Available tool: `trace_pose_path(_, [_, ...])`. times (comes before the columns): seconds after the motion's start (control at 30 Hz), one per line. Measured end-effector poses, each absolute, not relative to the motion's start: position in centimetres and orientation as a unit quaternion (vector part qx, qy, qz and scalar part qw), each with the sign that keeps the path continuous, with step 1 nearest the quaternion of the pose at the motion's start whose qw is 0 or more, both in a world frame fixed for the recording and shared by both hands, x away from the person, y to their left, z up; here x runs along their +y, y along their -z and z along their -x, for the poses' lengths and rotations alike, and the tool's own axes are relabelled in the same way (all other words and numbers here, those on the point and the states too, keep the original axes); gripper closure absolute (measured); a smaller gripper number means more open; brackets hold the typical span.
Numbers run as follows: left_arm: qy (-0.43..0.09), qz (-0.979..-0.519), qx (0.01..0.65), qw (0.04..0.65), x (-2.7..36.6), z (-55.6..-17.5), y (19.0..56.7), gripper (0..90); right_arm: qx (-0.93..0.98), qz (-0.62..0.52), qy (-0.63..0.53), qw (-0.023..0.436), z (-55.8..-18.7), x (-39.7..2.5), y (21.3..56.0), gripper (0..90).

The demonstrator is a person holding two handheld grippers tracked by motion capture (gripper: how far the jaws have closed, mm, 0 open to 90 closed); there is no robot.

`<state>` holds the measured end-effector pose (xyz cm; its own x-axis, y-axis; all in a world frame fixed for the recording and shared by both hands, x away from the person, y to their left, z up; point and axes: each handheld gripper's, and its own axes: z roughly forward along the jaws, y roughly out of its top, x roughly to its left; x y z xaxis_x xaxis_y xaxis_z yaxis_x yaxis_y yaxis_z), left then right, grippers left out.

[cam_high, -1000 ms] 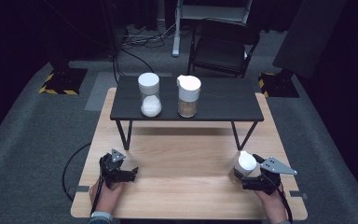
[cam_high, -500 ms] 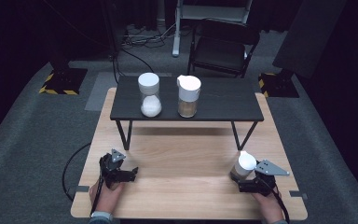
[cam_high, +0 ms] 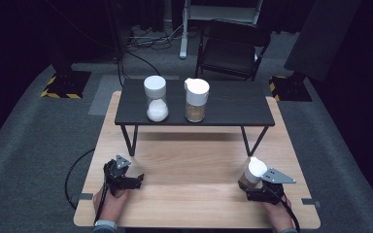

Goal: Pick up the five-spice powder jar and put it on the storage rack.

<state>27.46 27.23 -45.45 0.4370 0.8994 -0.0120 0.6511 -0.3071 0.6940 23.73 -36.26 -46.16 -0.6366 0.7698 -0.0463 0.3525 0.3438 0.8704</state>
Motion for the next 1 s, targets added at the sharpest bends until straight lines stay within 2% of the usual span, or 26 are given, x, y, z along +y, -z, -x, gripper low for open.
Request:
trace_pose_path(0.13, [-0.194, -0.785, 0.493, 0.320, 27.23, -27.46, 45.44, 0.1, 0.786, -0.358, -0.447, 0.231, -23.78, -36.41, 46.35, 19.4])
trace_pose_path(0.47, [-0.194, -0.785, 0.494, 0.320, 27.23, -27.46, 45.46, 0.1, 0.791, -0.357, -0.440, 0.229, -24.07, -36.64, 46.72, 28.8])
trace_pose_path(1.0, [-0.194, -0.785, 0.494, 0.320, 27.24, -27.46, 45.45, 0.1, 0.793, -0.360, -0.438, 0.221, -24.32, -36.69, 46.33, 30.2])
